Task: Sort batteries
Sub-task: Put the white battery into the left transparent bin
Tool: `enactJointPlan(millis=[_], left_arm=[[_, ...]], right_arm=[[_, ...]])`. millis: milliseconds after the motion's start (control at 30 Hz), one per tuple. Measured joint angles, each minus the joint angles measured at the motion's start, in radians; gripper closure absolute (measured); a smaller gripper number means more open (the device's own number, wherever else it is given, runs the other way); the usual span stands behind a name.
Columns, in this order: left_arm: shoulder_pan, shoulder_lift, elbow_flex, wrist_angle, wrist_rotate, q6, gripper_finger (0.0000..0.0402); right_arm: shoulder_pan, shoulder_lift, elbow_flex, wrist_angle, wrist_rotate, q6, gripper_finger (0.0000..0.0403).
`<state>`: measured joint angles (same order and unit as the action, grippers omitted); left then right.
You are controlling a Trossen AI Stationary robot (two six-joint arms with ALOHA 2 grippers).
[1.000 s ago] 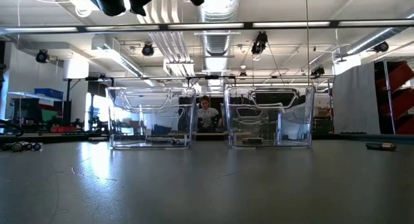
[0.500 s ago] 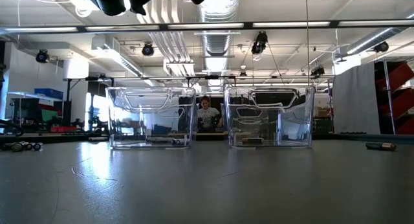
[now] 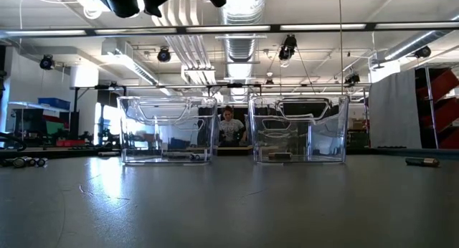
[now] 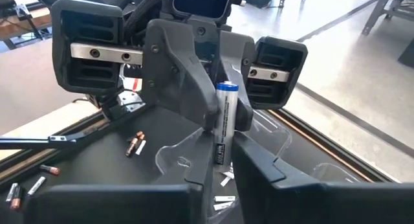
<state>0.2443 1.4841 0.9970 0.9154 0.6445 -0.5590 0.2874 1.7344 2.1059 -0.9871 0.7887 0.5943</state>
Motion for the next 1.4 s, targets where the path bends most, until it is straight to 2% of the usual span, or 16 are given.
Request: enactJointPlan(millis=[200,367,433,600,767,967,1200,1400], left_arm=[[0.020,-0.028,0.000,-0.113,0.015,0.037,0.0392],[0.036,-0.090,0.000,-0.370,0.007,0.172,0.0393],[0.040,-0.116,0.000,-0.527,-0.046,0.250,0.0394],[0.051,-0.138,0.000,-0.924,-0.268,0.433,0.0393],[0.050,-0.123,0.000,-1.174,-0.440,0.559,0.0387],[0.053,-0.054,0.000,-1.264,-0.585,0.669,0.0386],[0.055,0.059,-0.001,-1.301,-0.633,0.683,0.0385],[0.055,0.070,-0.002,-1.299,-0.637,0.686,0.0385]], right_arm=[[0.002,-0.004,-0.002,-0.030,-0.004,-0.008,0.0277],[0.002,-0.004,-0.001,-0.172,-0.056,0.061,0.0213],[0.002,-0.001,-0.002,-0.246,-0.063,0.119,0.0195],[0.002,0.000,-0.024,-0.346,-0.063,0.231,0.0167],[-0.004,0.000,-0.032,-0.351,-0.063,0.233,0.0151],[-0.015,0.000,-0.041,-0.350,-0.063,0.236,0.0145],[-0.018,0.000,-0.041,-0.348,-0.063,0.271,0.0157],[-0.018,0.000,-0.041,-0.348,-0.063,0.271,0.0169]])
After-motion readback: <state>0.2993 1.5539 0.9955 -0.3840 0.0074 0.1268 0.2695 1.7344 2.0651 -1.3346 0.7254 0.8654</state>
